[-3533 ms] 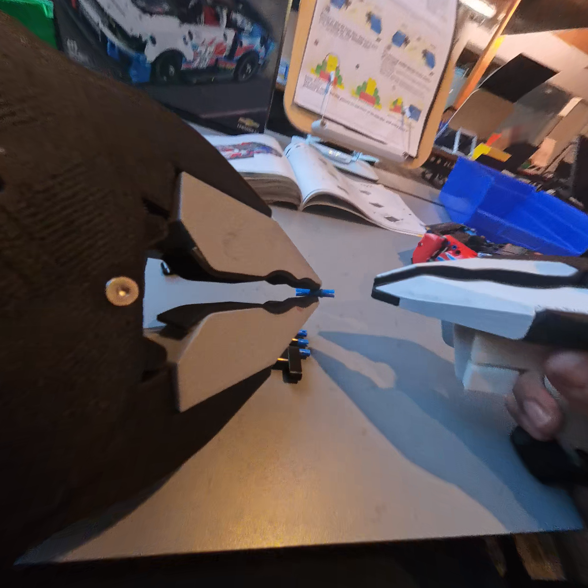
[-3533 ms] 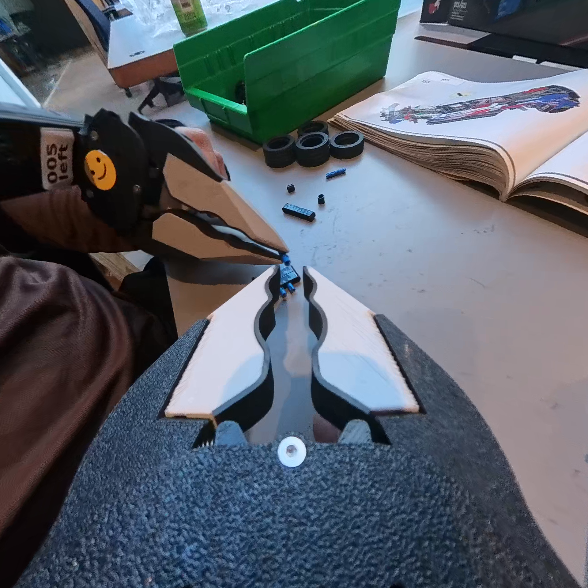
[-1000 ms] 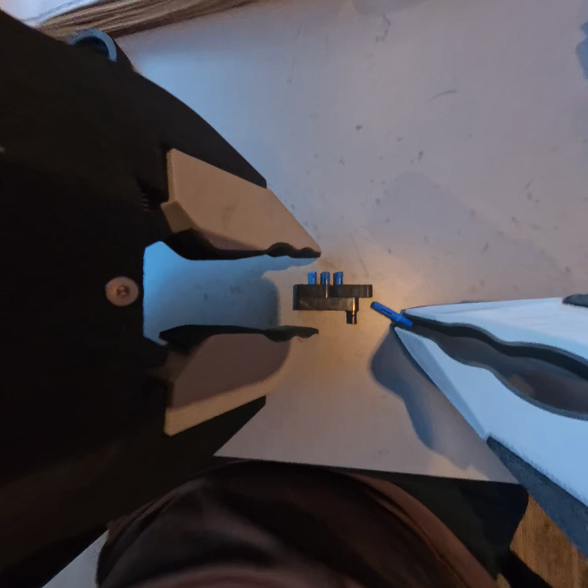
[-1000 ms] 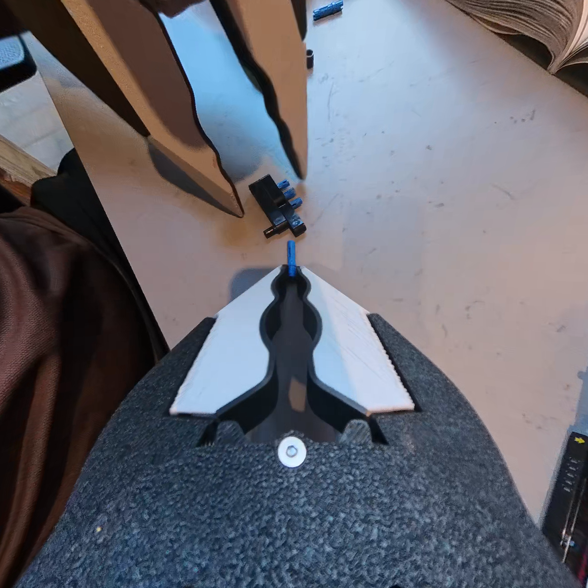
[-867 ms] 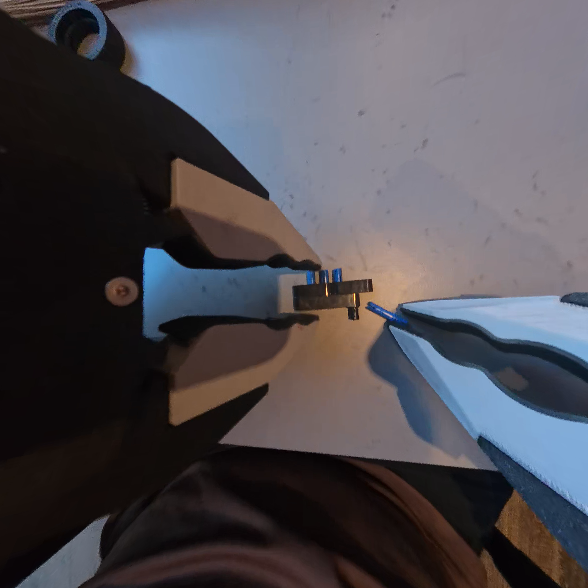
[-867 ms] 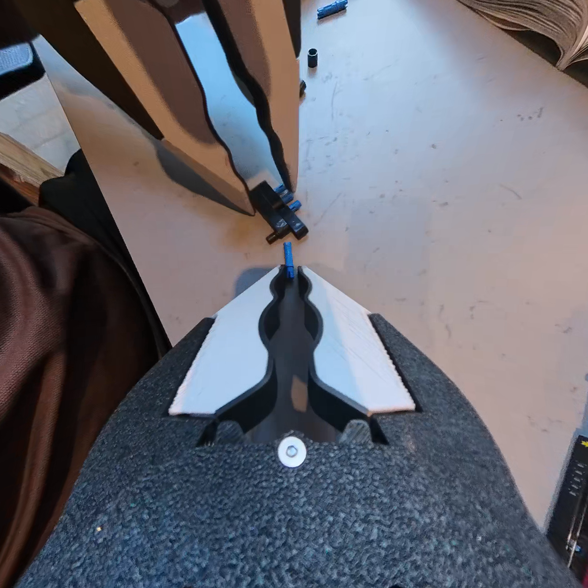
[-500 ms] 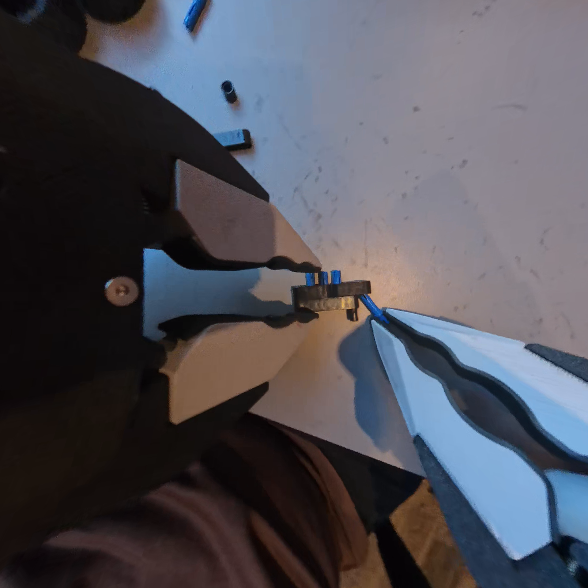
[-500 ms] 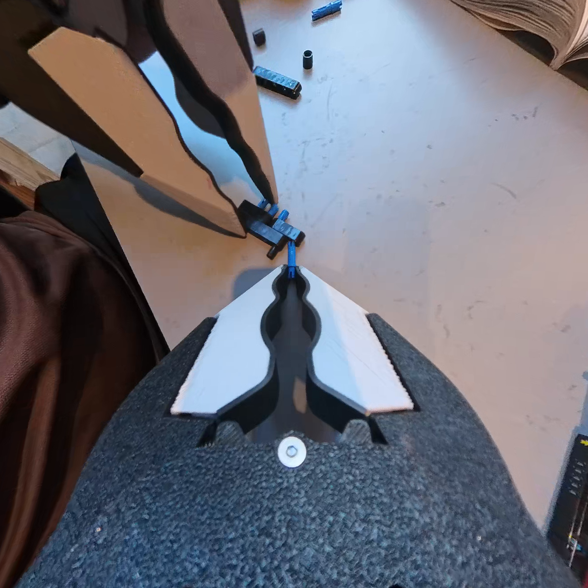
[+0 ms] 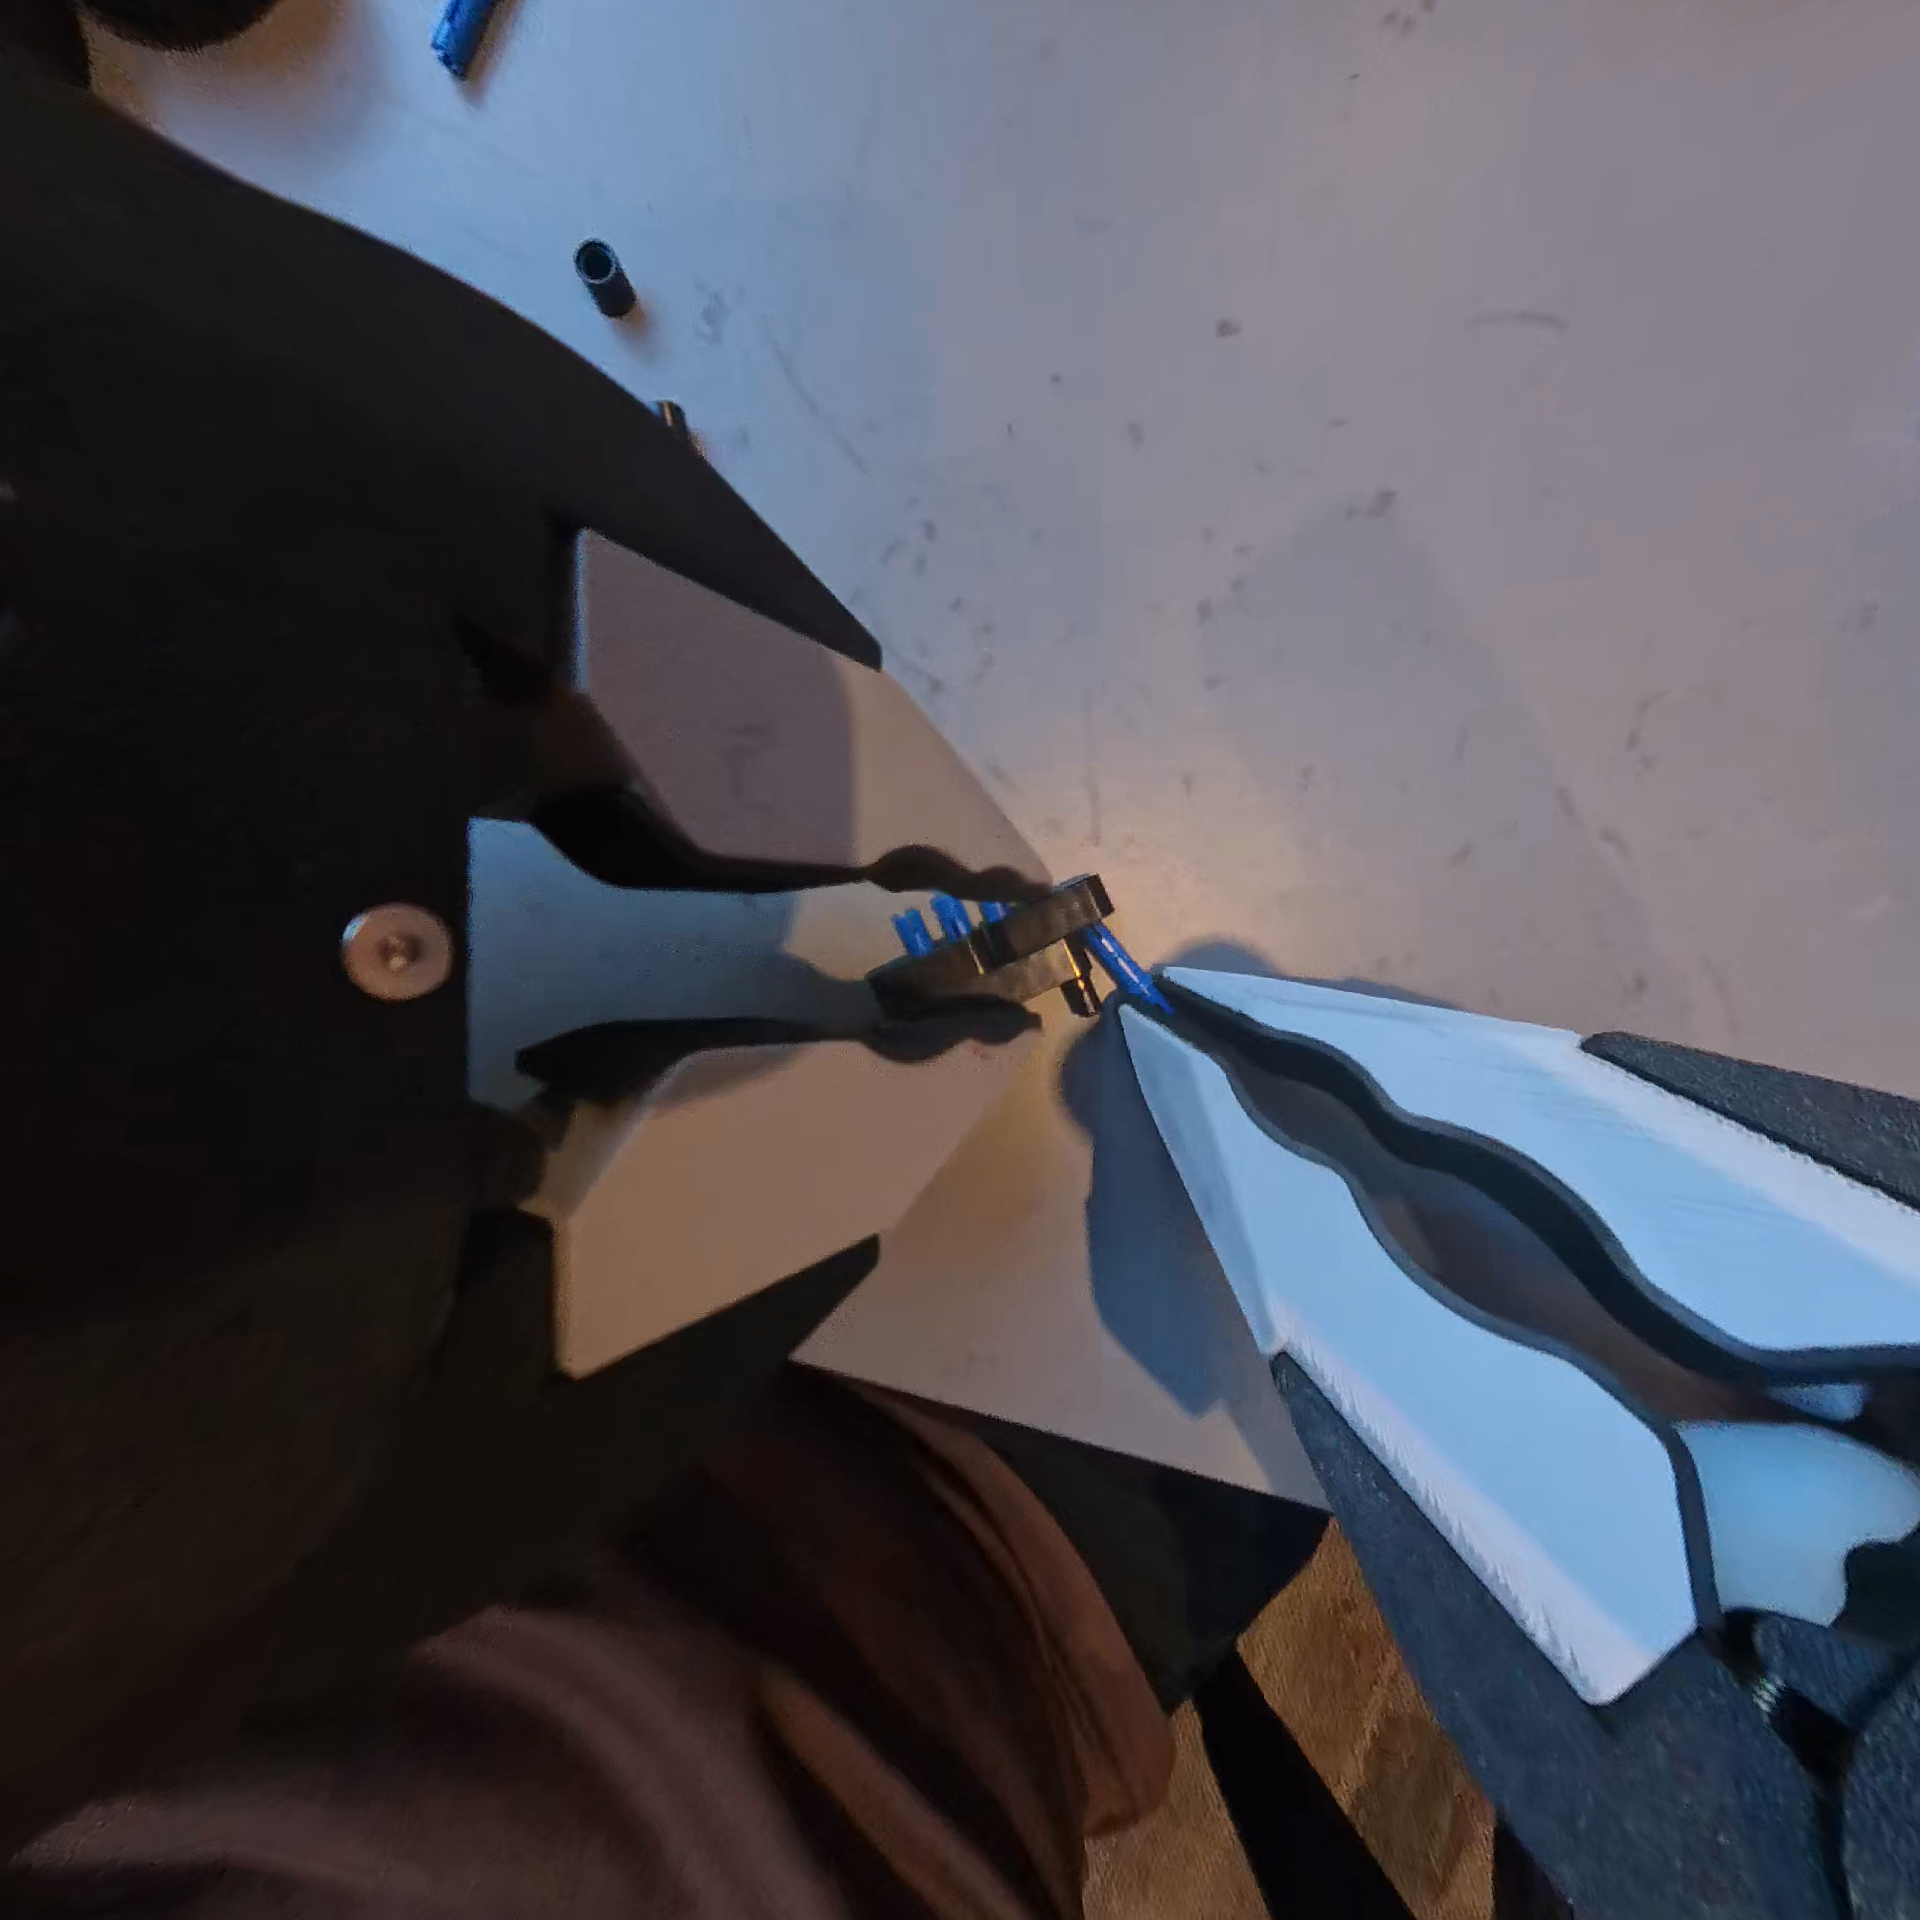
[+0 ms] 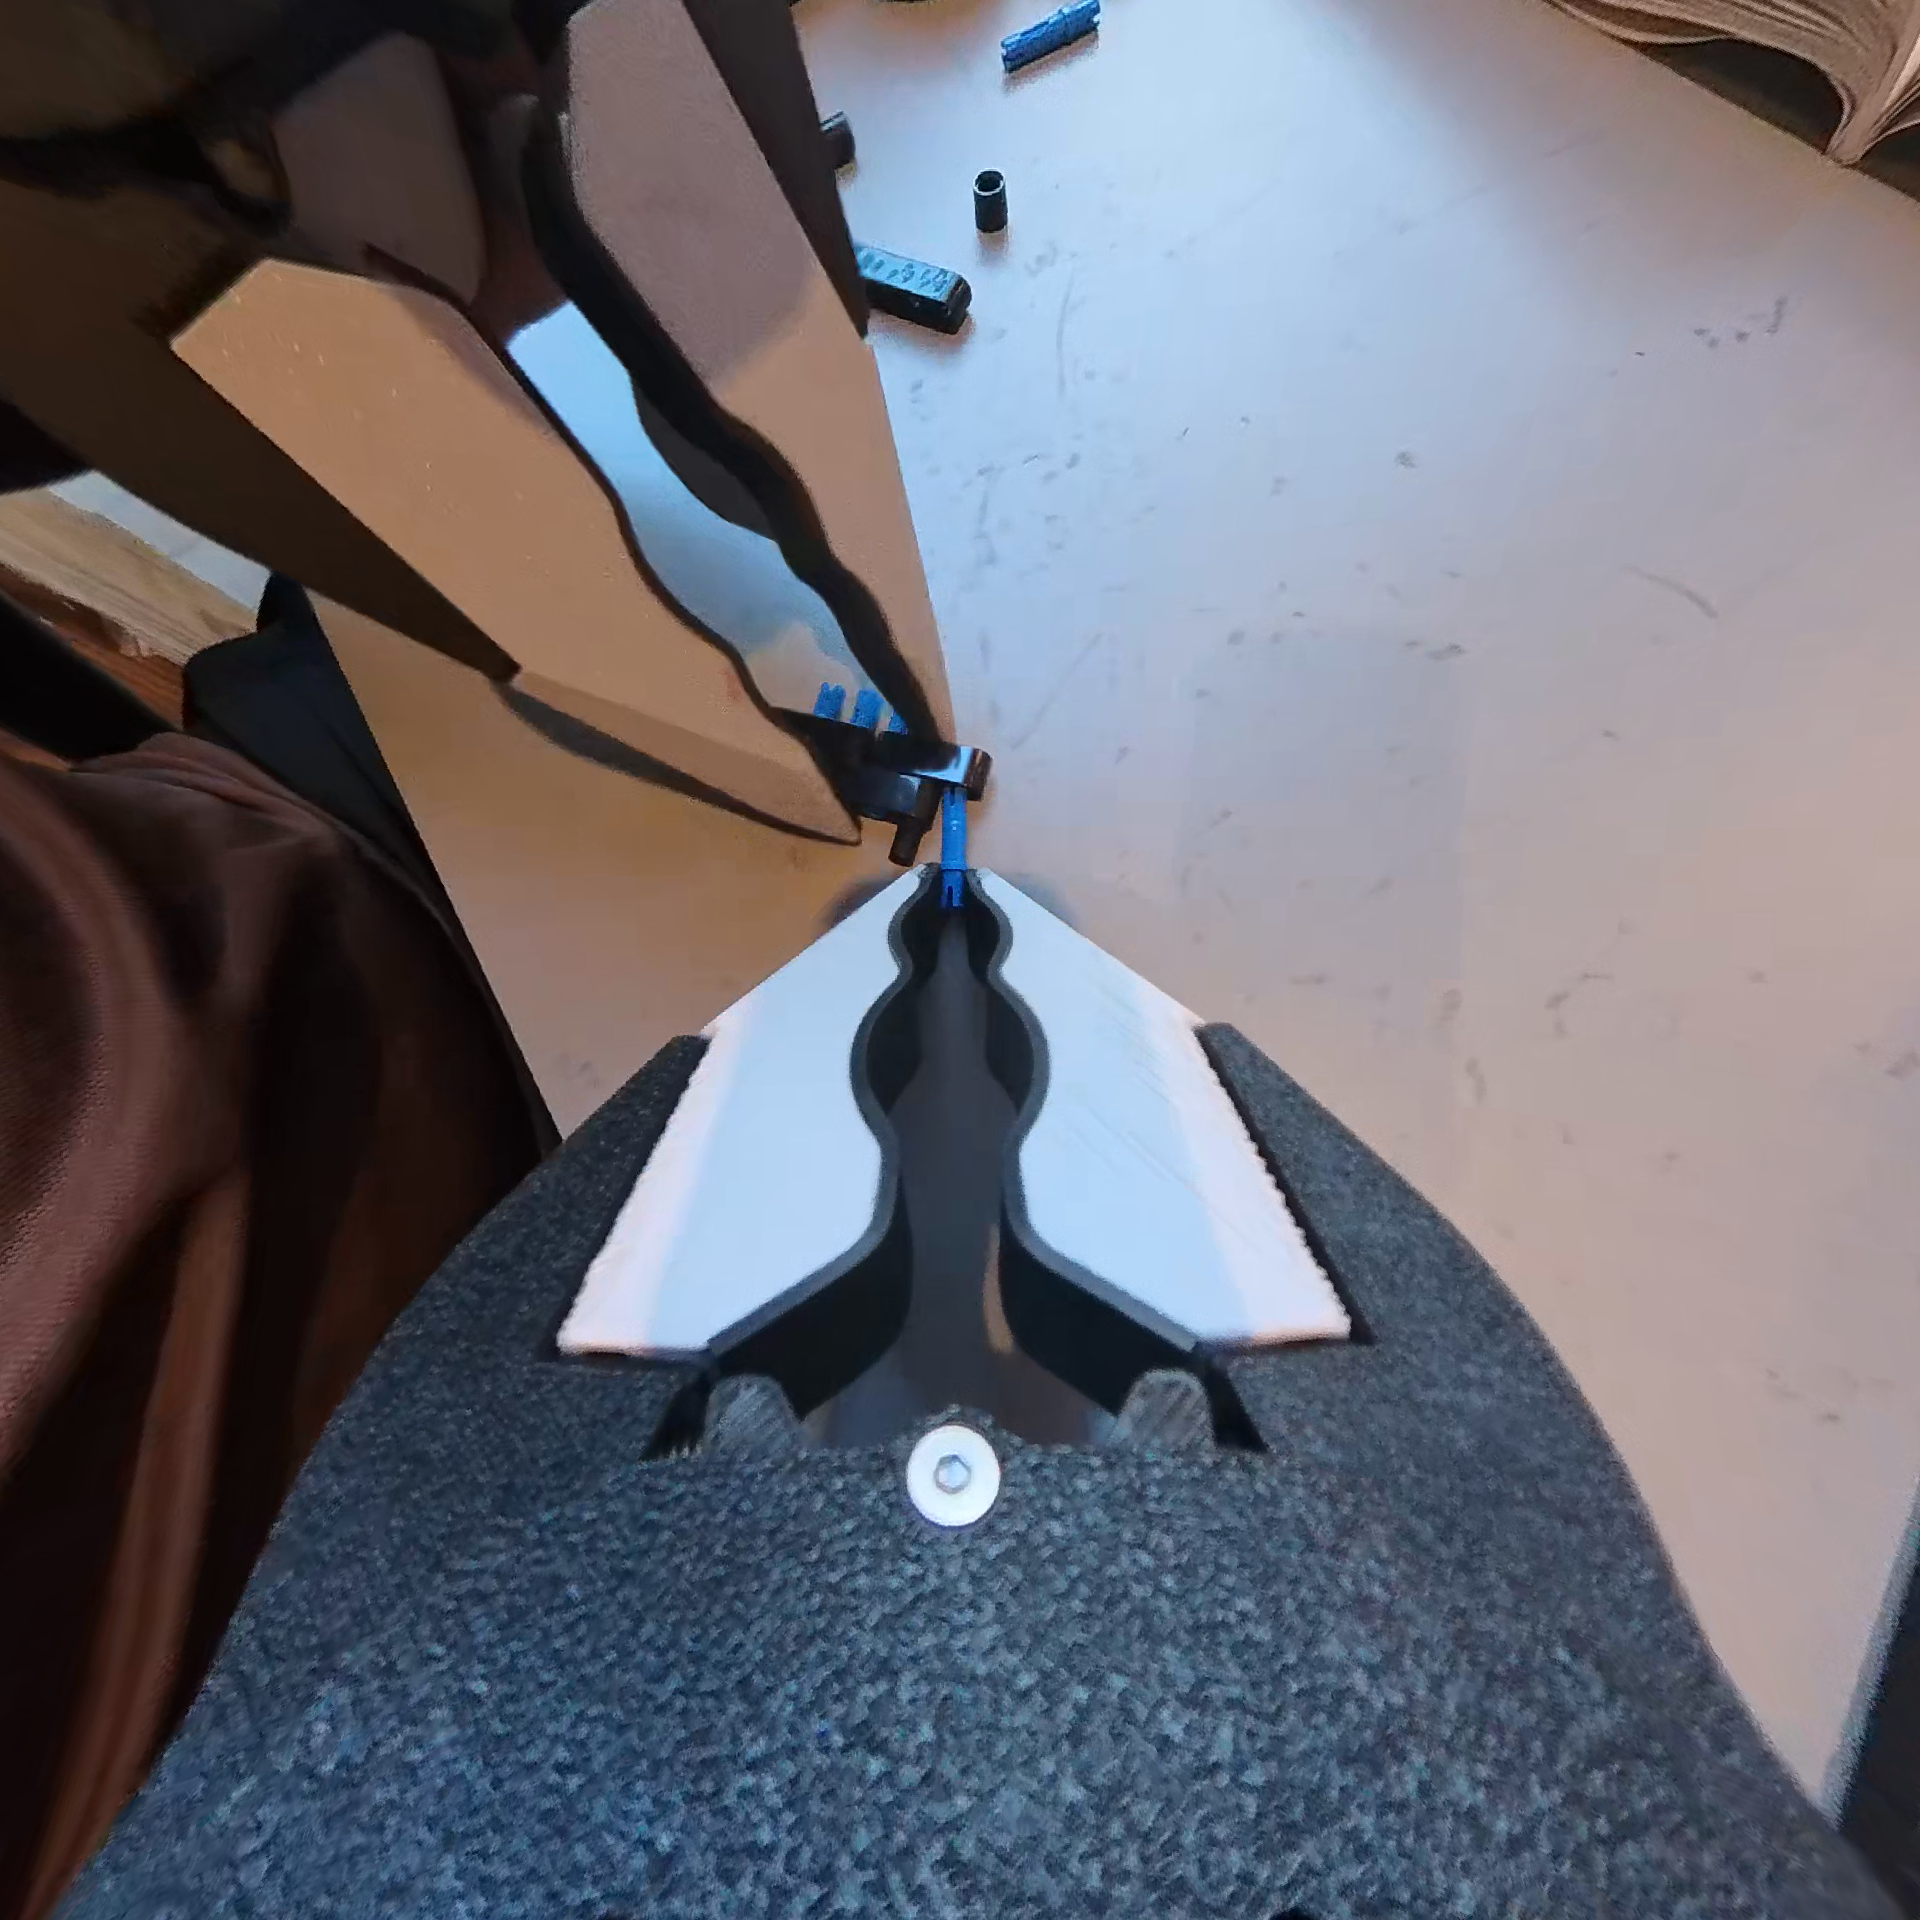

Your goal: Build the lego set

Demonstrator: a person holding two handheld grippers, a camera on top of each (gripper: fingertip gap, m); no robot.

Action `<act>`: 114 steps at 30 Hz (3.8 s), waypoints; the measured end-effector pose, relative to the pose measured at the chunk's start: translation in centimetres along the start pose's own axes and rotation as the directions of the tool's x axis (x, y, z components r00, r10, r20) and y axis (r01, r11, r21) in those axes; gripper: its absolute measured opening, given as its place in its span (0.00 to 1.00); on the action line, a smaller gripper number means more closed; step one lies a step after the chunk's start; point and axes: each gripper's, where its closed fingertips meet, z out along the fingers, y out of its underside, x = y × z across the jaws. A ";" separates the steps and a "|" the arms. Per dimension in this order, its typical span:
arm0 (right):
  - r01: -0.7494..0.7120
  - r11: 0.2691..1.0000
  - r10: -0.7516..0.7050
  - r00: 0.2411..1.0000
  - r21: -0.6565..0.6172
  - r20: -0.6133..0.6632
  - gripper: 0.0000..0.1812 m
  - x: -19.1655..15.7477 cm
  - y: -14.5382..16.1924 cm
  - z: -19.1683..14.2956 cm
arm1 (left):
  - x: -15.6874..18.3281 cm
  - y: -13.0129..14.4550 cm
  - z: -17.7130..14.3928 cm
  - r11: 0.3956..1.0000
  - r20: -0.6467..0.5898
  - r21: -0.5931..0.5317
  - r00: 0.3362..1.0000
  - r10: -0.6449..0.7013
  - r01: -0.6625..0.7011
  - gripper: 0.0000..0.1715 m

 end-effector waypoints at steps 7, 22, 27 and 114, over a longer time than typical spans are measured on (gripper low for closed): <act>-0.115 0.993 0.114 0.993 0.011 0.026 0.02 0.1 -0.2 0.1 | -0.3 -0.1 0.1 0.995 0.035 0.070 0.997 -0.067 0.065 0.10; -0.299 0.954 0.293 0.949 0.034 0.116 0.02 0.2 -0.7 0.3 | -0.8 -0.3 0.1 0.975 0.106 0.203 0.988 -0.109 0.086 0.10; -0.332 0.943 0.324 0.936 0.037 0.135 0.01 0.4 -1.1 0.5 | -1.1 -0.3 0.0 0.974 0.146 0.217 0.985 -0.092 0.059 0.10; -0.165 0.986 0.163 0.981 0.011 0.104 0.01 -0.1 -2.0 1.7 | -2.1 0.6 -0.8 0.974 -0.041 0.222 0.999 -0.030 0.039 0.09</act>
